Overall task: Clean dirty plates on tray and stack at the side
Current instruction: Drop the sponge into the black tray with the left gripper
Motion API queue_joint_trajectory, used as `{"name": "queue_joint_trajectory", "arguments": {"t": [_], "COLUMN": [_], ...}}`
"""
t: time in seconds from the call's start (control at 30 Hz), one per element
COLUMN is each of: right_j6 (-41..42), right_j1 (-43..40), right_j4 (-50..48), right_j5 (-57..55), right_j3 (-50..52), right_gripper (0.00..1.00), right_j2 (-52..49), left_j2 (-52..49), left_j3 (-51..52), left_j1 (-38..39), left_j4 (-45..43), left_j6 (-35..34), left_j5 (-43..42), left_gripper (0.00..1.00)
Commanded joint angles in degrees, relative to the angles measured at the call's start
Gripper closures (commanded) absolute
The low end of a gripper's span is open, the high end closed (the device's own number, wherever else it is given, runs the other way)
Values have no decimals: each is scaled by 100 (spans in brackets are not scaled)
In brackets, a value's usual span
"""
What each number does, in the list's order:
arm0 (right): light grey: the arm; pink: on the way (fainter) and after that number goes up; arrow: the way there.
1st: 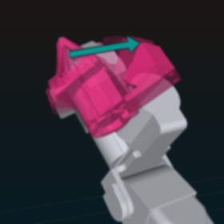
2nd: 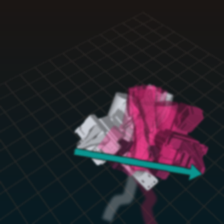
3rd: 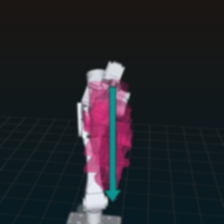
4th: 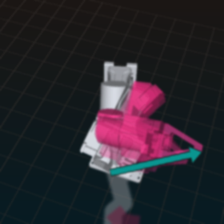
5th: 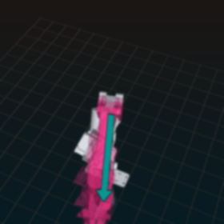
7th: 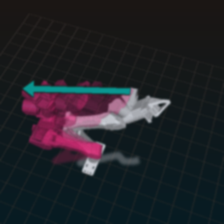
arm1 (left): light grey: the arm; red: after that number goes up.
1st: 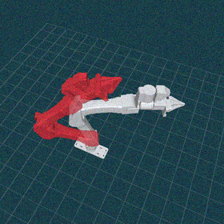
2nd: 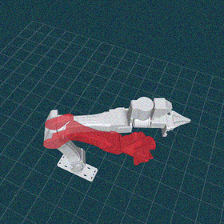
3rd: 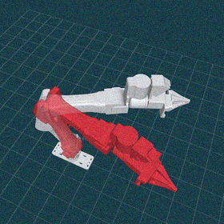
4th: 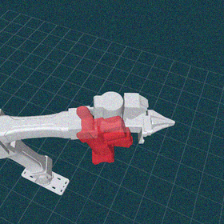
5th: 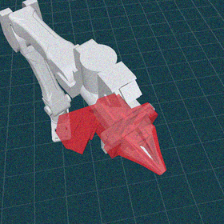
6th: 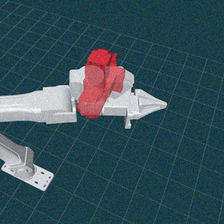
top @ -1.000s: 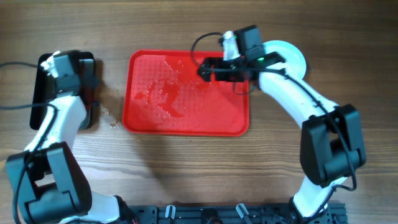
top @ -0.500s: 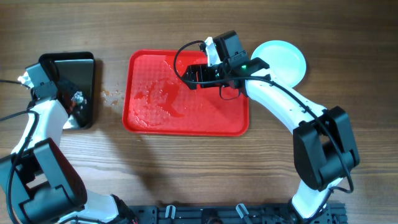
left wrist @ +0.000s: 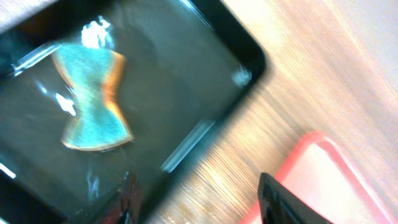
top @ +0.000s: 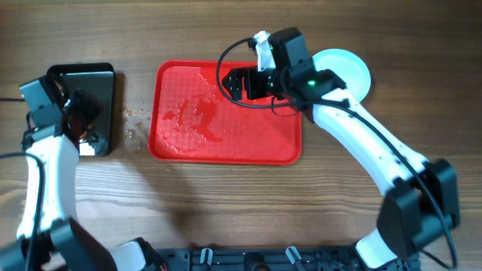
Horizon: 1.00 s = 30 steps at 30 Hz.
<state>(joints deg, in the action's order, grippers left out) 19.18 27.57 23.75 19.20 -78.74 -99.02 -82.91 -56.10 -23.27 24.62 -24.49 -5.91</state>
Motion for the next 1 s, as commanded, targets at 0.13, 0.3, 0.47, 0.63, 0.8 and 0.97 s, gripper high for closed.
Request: {"name": "queue_joint_trajectory", "arguments": {"t": [0.13, 0.3, 0.47, 0.63, 0.8, 0.97], "right_j6": [-420, -415, -398, -393, -90, -92], "right_j1": [-4, -4, -4, -4, -4, -4], "right_j4": [225, 601, 723, 728, 772, 1047], "right_j5": [-782, -1067, -1043, -1021, -1025, -1021], "right_j3": [37, 37, 39, 39, 39, 39], "right_gripper": [0, 0, 0, 0, 0, 0], "right_j2": [938, 1263, 1255, 1250, 1250, 1250], "left_j2": [90, 61, 61, 61, 61, 61], "left_j3": [26, 26, 26, 26, 26, 26], "left_j1": [170, 201, 201, 201, 201, 201], "left_j4": [352, 352, 352, 352, 352, 352], "left_j6": [0, 2, 0, 0, 0, 0], "left_j5": [-1360, -1357, -1357, -1357, -1357, -1357], "left_gripper": [0, 0, 0, 0, 0, 0]}}
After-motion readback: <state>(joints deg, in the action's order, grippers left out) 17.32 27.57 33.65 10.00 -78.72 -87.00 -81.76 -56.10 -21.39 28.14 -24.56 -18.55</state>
